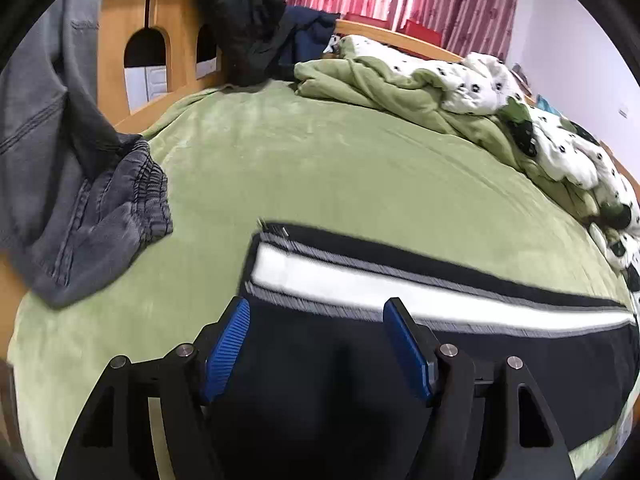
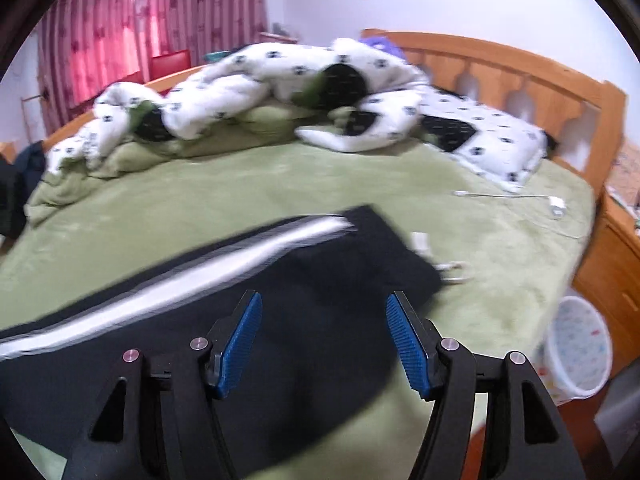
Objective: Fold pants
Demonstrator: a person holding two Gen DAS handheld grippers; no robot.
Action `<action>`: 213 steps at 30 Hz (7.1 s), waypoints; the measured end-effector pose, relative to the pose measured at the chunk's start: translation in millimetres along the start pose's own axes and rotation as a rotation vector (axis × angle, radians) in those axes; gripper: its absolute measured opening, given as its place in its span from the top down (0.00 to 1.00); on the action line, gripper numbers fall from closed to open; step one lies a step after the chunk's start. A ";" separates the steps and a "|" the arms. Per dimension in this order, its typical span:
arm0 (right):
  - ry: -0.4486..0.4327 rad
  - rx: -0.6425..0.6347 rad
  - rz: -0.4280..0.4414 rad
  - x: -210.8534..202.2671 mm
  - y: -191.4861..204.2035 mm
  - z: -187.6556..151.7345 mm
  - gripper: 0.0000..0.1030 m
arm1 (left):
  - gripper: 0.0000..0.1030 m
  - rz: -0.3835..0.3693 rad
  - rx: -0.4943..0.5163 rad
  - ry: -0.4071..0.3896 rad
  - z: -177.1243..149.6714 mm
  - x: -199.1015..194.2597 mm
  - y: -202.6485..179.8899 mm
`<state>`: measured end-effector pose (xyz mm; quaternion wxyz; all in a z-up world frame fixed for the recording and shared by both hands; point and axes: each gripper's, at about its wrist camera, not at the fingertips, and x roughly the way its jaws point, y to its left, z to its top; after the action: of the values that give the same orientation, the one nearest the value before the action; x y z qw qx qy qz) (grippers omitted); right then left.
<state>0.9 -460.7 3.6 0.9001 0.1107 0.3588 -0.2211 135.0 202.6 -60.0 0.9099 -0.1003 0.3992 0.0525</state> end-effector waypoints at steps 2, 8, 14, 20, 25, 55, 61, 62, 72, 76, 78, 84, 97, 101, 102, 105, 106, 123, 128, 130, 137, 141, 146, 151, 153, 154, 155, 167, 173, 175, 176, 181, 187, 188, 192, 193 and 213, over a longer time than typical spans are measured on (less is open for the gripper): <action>0.009 -0.003 0.053 -0.4 36.2 3.5 0.38 | 0.39 0.000 -0.004 0.013 14.4 18.5 7.7; 0.077 -0.010 0.234 4.0 152.6 6.3 0.38 | 0.62 0.006 0.026 0.095 30.4 72.5 9.7; 0.175 -0.110 0.282 18.4 221.8 -12.7 0.38 | 0.80 -0.031 -0.013 0.057 41.2 75.9 28.1; 0.243 -0.119 0.278 30.0 224.5 -35.3 0.38 | 0.62 -0.035 0.026 0.127 31.0 72.1 24.2; 0.263 -0.158 0.266 35.8 232.1 -42.7 0.38 | 0.45 -0.171 -0.028 0.082 9.2 22.2 34.4; 0.225 -0.158 0.277 24.2 219.7 -42.4 0.38 | 0.83 -0.327 -0.604 0.077 -115.6 3.5 94.3; 0.222 -0.139 0.267 24.1 215.2 -42.4 0.38 | 0.93 -0.252 -0.457 -0.097 -95.9 -52.7 99.3; 0.223 -0.133 0.271 24.0 214.1 -42.4 0.38 | 0.93 -0.206 -0.418 -0.100 -93.0 -52.0 92.0; 0.250 -0.124 0.284 29.4 209.9 -44.3 0.38 | 0.64 -0.051 -0.416 0.107 -115.1 -28.3 107.9; 0.273 -0.147 0.297 36.0 214.3 -47.1 0.38 | 0.59 0.000 -0.234 0.113 -109.1 -60.3 79.4; 0.264 -0.194 0.291 38.0 219.5 -48.0 0.38 | 0.59 -0.042 -0.147 0.107 -102.4 -73.5 62.7; 0.188 -0.317 0.322 35.1 240.2 -37.5 0.43 | 0.51 -0.025 -0.020 0.032 -61.1 -77.6 33.1; 0.154 -0.652 0.496 92.3 328.8 -28.3 0.50 | 0.52 -0.040 -0.068 0.076 35.5 47.3 36.0; 0.180 -0.691 0.536 110.9 334.6 -38.0 0.55 | 0.52 -0.003 -0.029 0.108 45.3 75.9 31.8; 0.188 -0.701 0.540 114.6 335.8 -39.1 0.55 | 0.53 -0.001 -0.025 0.112 45.8 79.2 30.9; 0.213 -0.736 0.553 122.2 339.5 -46.1 0.55 | 0.71 -0.014 -0.025 0.145 44.5 91.6 28.0; 0.226 -0.752 0.553 124.8 341.4 -49.3 0.60 | 0.71 -0.022 -0.022 0.150 43.5 93.3 26.9; 0.134 -0.826 0.552 115.1 351.1 -56.8 0.97 | 0.80 -0.032 -0.008 0.079 50.8 81.1 30.8; 0.145 -0.823 0.531 132.8 359.6 -65.0 0.97 | 0.80 0.007 -0.036 0.111 42.1 102.2 31.4; 0.149 -0.816 0.513 137.5 362.0 -68.1 0.94 | 0.76 0.040 -0.032 0.110 41.4 101.9 26.9; 0.156 -0.647 0.466 128.5 336.9 -38.1 0.55 | 0.51 0.113 -0.037 0.135 36.4 87.5 19.4; 0.093 -0.522 0.440 111.9 277.5 -16.9 0.53 | 0.51 0.079 -0.063 0.090 28.0 59.9 21.2; 0.277 -0.457 0.421 152.6 247.8 -32.7 0.55 | 0.50 0.000 -0.102 0.103 15.7 41.7 16.4; 0.202 -0.459 0.349 165.4 264.8 -36.9 0.55 | 0.50 -0.035 -0.128 0.077 -4.8 25.0 13.8; 0.198 -0.415 0.359 167.7 262.5 -33.0 0.55 | 0.50 -0.060 -0.131 0.098 -14.4 20.6 12.3; 0.200 -0.401 0.365 166.6 261.7 -31.8 0.55 | 0.50 -0.068 -0.134 0.099 -19.6 15.5 11.8; 0.195 -0.389 0.367 162.4 259.6 -31.1 0.55 | 0.50 -0.070 -0.137 0.094 -23.4 9.6 12.7; 0.117 -0.266 0.370 44.6 234.0 -8.2 0.55 | 0.52 -0.143 -0.200 0.081 -85.1 -70.6 48.2; 0.170 -0.240 0.493 -5.2 239.1 -18.6 0.56 | 0.52 -0.133 -0.259 0.098 -124.5 -65.5 72.1; 0.183 -0.255 0.505 -19.2 242.1 -27.5 0.56 | 0.52 -0.185 -0.326 0.081 -137.1 -55.4 83.2; 0.181 -0.261 0.509 -26.9 242.8 -33.5 0.56 | 0.52 -0.206 -0.358 0.074 -142.7 -50.1 86.1; 0.137 -0.321 0.486 -47.6 236.4 -58.0 0.56 | 0.52 -0.231 -0.368 0.024 -139.8 -40.4 81.4; 0.220 -0.287 0.460 -39.1 217.0 -72.9 0.56 | 0.52 -0.301 -0.534 -0.002 -135.1 -23.3 100.4; 0.218 -0.285 0.434 -37.0 212.9 -74.2 0.56 | 0.52 -0.308 -0.560 -0.016 -134.0 -19.6 102.4; 0.197 -0.273 0.371 -29.3 203.3 -73.2 0.56 | 0.51 -0.277 -0.582 -0.004 -122.3 -5.5 102.2; 0.192 -0.261 0.353 -27.0 200.9 -72.6 0.56 | 0.51 -0.272 -0.596 0.006 -119.8 -2.8 102.9; 0.194 -0.321 0.365 -12.6 177.8 -75.5 0.56 | 0.87 0.024 -0.213 0.081 -9.2 -65.0 -8.1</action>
<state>32.6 -273.6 -34.7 0.8925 0.0501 0.4479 0.0163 85.9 191.5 -17.1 0.8764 -0.1936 0.4291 0.1013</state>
